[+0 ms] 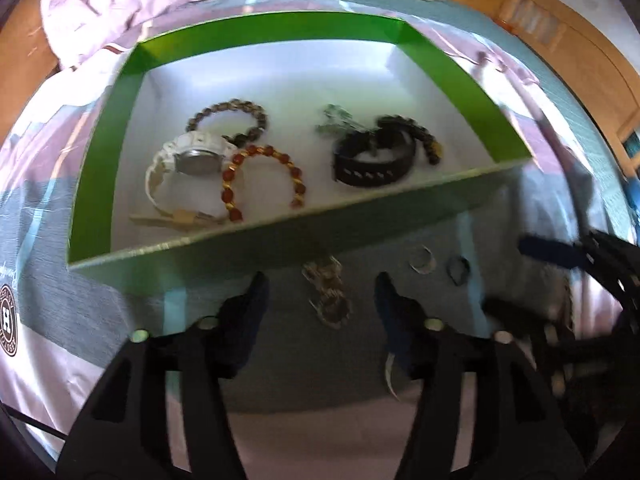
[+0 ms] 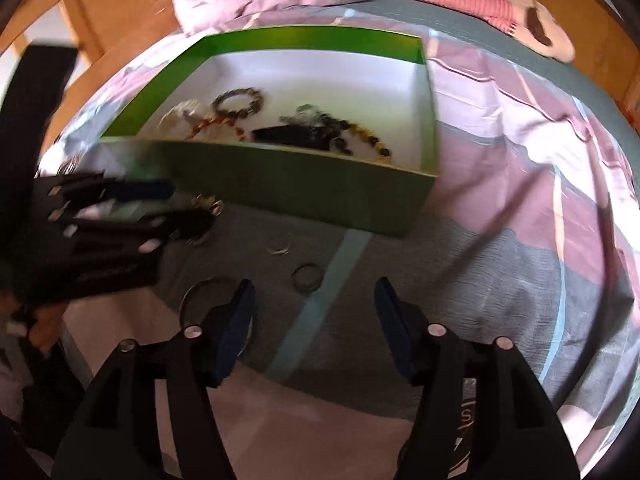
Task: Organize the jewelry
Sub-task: 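Grasp a small clear-stone silver pendant with the left tool while the right tool grasps the silver bangle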
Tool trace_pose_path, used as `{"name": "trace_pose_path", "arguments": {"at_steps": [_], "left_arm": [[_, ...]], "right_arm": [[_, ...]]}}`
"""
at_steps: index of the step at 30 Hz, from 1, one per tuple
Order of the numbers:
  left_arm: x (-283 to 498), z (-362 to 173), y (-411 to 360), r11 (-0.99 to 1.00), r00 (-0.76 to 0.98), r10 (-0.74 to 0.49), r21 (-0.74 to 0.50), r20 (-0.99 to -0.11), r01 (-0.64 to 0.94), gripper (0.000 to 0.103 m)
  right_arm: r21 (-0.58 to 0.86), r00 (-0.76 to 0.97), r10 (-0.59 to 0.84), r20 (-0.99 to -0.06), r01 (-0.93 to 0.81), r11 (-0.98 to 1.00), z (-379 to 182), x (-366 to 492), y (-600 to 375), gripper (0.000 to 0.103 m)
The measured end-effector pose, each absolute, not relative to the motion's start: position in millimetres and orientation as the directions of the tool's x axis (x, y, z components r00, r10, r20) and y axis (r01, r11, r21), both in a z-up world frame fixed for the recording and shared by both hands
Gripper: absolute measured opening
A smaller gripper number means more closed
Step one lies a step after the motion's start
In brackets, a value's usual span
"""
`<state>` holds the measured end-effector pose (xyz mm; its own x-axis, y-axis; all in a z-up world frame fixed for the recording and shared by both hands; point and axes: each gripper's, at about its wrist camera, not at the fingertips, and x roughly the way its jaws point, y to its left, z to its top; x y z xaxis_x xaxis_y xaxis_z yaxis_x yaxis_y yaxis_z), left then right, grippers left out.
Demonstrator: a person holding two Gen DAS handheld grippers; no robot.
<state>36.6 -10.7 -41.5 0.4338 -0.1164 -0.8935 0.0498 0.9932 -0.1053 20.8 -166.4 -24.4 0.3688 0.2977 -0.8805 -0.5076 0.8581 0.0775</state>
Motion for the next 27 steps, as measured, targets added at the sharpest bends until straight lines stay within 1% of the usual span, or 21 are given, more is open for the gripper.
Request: {"name": "trace_pose_path", "arguments": {"at_steps": [2,3,4,5,7,9,14,16,17,23,24,26,27], "left_arm": [[40.0,-48.8,-6.8,0.992,0.422,-0.124,-0.121,-0.898,0.035,0.060],[40.5,-53.5,-5.6,0.994,0.416,-0.111,-0.110,-0.903,0.025,0.056],[40.7,-57.1,-5.2,0.996,0.408,-0.090,-0.090,-0.909,0.020,0.047],[40.4,-59.2,-4.5,0.998,0.406,-0.065,-0.063,-0.912,0.018,0.043],[40.4,-57.3,-2.2,0.999,0.405,-0.052,-0.053,-0.913,0.009,0.022],[39.4,-55.5,2.3,0.998,0.395,-0.049,-0.055,-0.918,-0.005,0.019],[30.2,-51.9,7.7,0.999,0.372,-0.050,-0.054,-0.927,-0.001,0.018],[25.8,-50.4,10.0,0.997,0.356,-0.075,-0.077,-0.931,0.009,0.018],[22.8,-48.9,12.4,0.995,0.350,-0.093,-0.094,-0.932,0.012,0.018],[-1.5,-39.7,29.3,0.989,0.349,-0.143,-0.147,-0.926,0.014,0.018],[-5.7,-38.1,31.4,0.988,0.352,-0.152,-0.156,-0.924,0.015,0.020],[-14.9,-33.6,34.9,0.984,0.363,-0.170,-0.176,-0.916,0.019,0.027],[-18.3,-32.1,36.7,0.983,0.370,-0.175,-0.180,-0.912,0.020,0.036]], "right_arm": [[0.045,0.345,0.276,-0.897,-0.549,0.834,-27.4,14.1,-158.3,0.069],[0.032,0.335,0.270,-0.903,-0.574,0.819,-29.0,9.2,-153.8,0.071],[0.037,0.320,0.279,-0.906,-0.595,0.803,-30.7,4.6,-150.0,0.073],[0.046,0.307,0.291,-0.906,-0.611,0.790,-33.0,-1.3,-147.3,0.075],[0.063,0.278,0.316,-0.907,-0.652,0.756,-38.0,-12.5,-138.8,0.080],[0.057,0.265,0.320,-0.910,-0.685,0.727,-42.9,-20.2,-131.0,0.081],[0.025,0.272,0.307,-0.912,-0.710,0.704,-57.4,-29.4,-116.2,0.079],[0.028,0.273,0.316,-0.909,-0.714,0.700,-59.9,-30.4,-114.0,0.060],[0.035,0.272,0.324,-0.906,-0.714,0.700,-58.9,-28.5,-115.0,0.055],[0.058,0.273,0.332,-0.903,-0.689,0.723,-56.3,-20.0,-123.3,0.054],[0.061,0.274,0.334,-0.902,-0.683,0.728,-55.6,-18.7,-125.0,0.054],[0.063,0.279,0.328,-0.903,-0.667,0.742,-54.6,-14.2,-129.2,0.055],[0.065,0.278,0.325,-0.904,-0.662,0.746,-54.4,-12.4,-129.4,0.055]]}}
